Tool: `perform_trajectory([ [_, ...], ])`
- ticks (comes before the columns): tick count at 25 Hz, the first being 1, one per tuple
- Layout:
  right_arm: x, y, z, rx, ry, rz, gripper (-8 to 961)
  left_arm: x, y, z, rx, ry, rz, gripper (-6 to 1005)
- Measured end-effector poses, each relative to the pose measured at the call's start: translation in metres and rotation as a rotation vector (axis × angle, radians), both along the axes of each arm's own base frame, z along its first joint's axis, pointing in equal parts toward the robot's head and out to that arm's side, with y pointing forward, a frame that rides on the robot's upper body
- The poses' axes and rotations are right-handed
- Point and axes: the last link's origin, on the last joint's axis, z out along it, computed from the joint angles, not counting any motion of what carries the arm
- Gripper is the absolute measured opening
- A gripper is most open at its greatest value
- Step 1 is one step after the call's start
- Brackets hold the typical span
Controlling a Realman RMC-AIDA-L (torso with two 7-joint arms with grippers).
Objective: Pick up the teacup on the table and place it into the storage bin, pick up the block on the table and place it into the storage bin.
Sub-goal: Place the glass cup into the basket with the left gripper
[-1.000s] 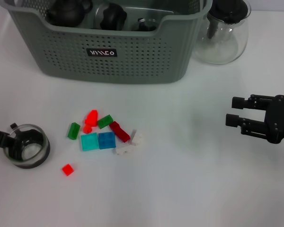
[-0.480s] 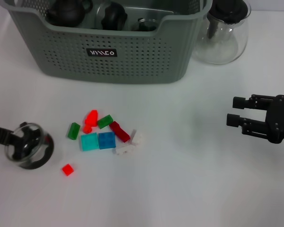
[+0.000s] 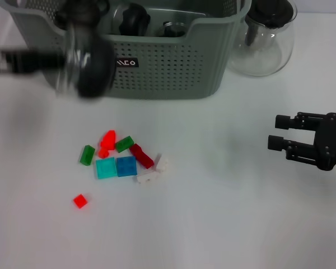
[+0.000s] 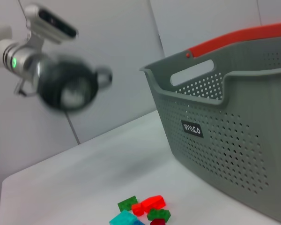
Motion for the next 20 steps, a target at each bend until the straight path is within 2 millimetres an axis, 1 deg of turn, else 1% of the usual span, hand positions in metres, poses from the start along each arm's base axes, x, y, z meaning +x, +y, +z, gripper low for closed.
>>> perform_trajectory([
  [1,0.000,0.000,0.000,0.000,0.000,0.000,584,0.006,0.003,0.003,0.024,-0.043,-0.018,43],
  [2,0.000,0.000,0.000,0.000,0.000,0.000,584,0.018,0.010,0.008,0.060,-0.112,-0.046,43],
  [5,0.000,0.000,0.000,0.000,0.000,0.000,584,0.043,0.028,0.023,0.134,-0.203,-0.082,43],
  [8,-0.001,0.000,-0.001,-0.001,0.002,0.001,584,0.066,0.060,0.038,0.235,-0.155,-0.059,42],
  [10,-0.001,0.000,-0.001,-0.003,0.004,0.002,584,0.085,0.085,0.044,0.294,-0.053,-0.033,42],
  [11,-0.001,0.000,-0.001,-0.003,0.005,0.003,584,0.095,0.095,0.044,0.307,0.001,-0.035,42],
  [12,-0.001,-0.001,-0.001,-0.004,0.006,0.003,584,0.106,0.105,0.042,0.323,0.062,-0.033,42],
  [13,-0.002,-0.001,-0.001,-0.005,0.008,0.004,584,0.117,0.116,0.035,0.334,0.143,-0.033,42],
  [15,-0.002,-0.001,-0.002,-0.006,0.010,0.004,584,0.134,0.133,0.021,0.356,0.289,-0.037,42],
  [16,-0.002,-0.001,-0.002,-0.006,0.011,0.004,584,0.140,0.143,0.010,0.375,0.403,-0.036,42],
  [17,-0.002,-0.001,-0.002,-0.006,0.011,0.004,584,0.145,0.150,0.001,0.393,0.476,-0.040,42],
  [20,-0.002,-0.001,-0.002,-0.005,0.012,0.004,584,0.153,0.163,-0.025,0.441,0.648,-0.067,42],
])
